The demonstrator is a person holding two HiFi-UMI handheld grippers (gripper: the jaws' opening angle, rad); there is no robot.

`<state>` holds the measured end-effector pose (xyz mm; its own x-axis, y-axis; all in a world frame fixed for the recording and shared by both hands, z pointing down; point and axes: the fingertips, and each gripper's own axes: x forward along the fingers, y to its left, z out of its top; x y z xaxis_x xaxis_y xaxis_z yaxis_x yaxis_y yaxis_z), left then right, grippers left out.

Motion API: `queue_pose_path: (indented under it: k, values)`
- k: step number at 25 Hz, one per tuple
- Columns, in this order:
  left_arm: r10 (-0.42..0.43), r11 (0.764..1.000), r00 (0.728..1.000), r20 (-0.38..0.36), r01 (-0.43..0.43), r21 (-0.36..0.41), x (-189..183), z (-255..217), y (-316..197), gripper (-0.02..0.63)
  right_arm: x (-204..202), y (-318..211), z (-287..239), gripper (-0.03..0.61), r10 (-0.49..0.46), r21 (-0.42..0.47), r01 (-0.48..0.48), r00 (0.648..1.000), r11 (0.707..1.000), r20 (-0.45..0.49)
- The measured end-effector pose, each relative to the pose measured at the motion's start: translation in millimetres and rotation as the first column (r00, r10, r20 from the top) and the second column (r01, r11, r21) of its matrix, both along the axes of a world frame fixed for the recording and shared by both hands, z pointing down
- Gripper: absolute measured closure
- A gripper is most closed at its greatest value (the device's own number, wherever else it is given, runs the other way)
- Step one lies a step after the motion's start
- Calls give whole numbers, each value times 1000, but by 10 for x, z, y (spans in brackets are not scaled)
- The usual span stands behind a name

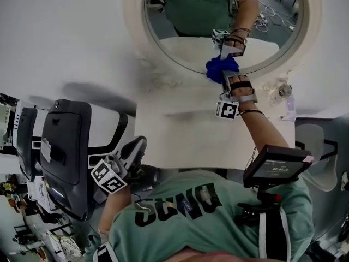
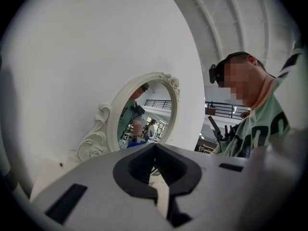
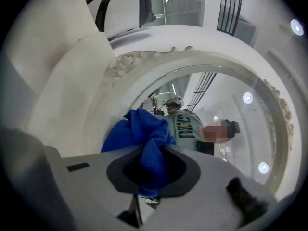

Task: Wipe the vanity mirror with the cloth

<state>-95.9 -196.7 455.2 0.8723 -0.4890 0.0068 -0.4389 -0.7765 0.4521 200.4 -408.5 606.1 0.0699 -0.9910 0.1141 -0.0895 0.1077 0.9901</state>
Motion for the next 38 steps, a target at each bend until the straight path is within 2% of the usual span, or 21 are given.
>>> queue_pose_path:
  k: [2, 4, 7, 10, 12, 15, 18, 20, 22, 26, 28, 30, 36, 38]
  values:
    - [-4, 1000, 1000, 10, 4, -18, -26, 71, 14, 604, -21, 2, 386, 531, 14, -80, -13, 1000, 997, 11]
    - [-5, 999, 1000, 16, 5, -31, -47, 121, 45, 604, -15, 18, 524, 532, 30, -107, -28, 999, 994, 24]
    - [-3, 1000, 1000, 6, 3, -30, -58, 135, 65, 603, 11, 0, 448, 532, 38, -129, -33, 999, 991, 35]
    - [-3, 1000, 1000, -20, 3, -2, -101, 50, 80, 604, -21, 26, 440, 531, 45, -211, -31, 997, 977, 58]
    - [-4, 1000, 999, -39, 5, 26, -130, -56, 81, 604, -65, 70, 264, 531, 35, -212, -22, 998, 977, 60]
    - [-4, 997, 998, -68, 9, 74, -173, -222, 72, 603, -147, 112, -416, 531, -18, -96, 25, 997, 995, 77]
    - [3, 991, 995, -97, 10, 132, -216, -405, 93, 603, -212, 198, -1503, 531, -72, 91, 64, 994, 994, 81]
    - [12, 984, 993, -118, 10, 178, -211, -527, 74, 603, -162, 251, -2344, 531, -85, 231, 68, 994, 971, 65]
    - [19, 976, 990, -140, 12, 220, -210, -641, 43, 604, -15, 297, -3174, 531, -61, 357, 35, 996, 934, 63]
    - [26, 963, 985, -171, 21, 270, -222, -789, 30, 603, 378, 367, -4358, 531, 46, 515, -72, 997, 854, 63]
    - [28, 958, 983, -184, 27, 287, -201, -825, -9, 603, 534, 329, -4664, 531, 98, 548, -108, 994, 830, 48]
    - [26, 954, 981, -194, 33, 297, -191, -849, -43, 603, 603, 268, -4784, 531, 130, 553, -125, 991, 823, 31]
    - [8, 949, 979, -202, 57, 311, -250, -909, -108, 604, 627, 155, -4777, 531, 166, 583, -157, 985, 797, 38]
    - [0, 949, 979, -204, 64, 308, -277, -904, -140, 603, 636, 142, -4761, 531, 166, 583, -162, 985, 796, 46]
